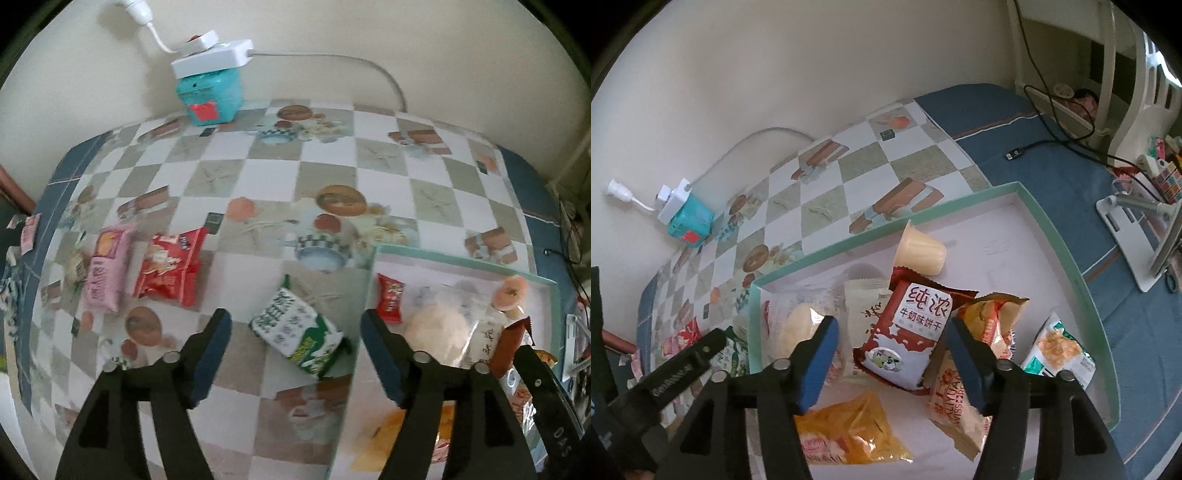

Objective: Organize snacks
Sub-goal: 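Carry the candy and biscuit pack over the tray and release both, then withdraw both tools from the tray toward the remaining snacks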

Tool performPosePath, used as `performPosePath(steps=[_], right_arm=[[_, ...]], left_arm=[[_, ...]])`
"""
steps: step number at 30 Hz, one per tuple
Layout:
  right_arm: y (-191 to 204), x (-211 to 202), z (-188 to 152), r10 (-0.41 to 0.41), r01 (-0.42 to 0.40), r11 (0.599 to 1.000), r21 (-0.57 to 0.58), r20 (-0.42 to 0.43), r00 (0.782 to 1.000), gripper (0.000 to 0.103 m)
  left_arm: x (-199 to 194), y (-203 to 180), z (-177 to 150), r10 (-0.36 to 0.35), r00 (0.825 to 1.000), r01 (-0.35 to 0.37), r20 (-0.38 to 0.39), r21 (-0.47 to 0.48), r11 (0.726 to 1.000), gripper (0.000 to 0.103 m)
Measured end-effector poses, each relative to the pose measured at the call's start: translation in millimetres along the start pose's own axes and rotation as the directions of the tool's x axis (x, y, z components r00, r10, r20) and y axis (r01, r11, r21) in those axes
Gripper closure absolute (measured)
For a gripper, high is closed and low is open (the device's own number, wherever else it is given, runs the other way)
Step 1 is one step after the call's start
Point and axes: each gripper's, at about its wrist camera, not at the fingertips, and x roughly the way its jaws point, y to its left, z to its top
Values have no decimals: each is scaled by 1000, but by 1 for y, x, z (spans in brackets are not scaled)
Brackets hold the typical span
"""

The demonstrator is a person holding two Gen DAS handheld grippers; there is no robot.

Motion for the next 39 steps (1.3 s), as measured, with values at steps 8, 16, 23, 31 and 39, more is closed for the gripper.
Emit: performPosePath(steps=[8, 16, 23, 31, 39], right_arm=[[5, -2, -2, -34, 34, 999, -41, 2, 999, 21], [13, -5, -4, -67, 68, 995, -78, 9, 998, 17], [16, -6, -6, -109, 109, 990, -85, 3, 994, 0], [21, -12, -6, -111, 111, 993, -48, 2, 994, 0], [53, -22, -9, -105, 108, 992, -71, 47, 993, 0]], left_arm=[[4, 18, -4, 27, 998, -31, -52, -76, 997, 10], [3, 42, -11, 30, 996, -42, -81, -146, 988, 7], [-2, 58, -5, 53, 997, -60, -63, -113, 992, 7], [-10, 106, 5, 84, 996, -87, -33, -135, 987, 7], [-14, 189, 10, 128, 991, -130, -22, -263, 956, 7]])
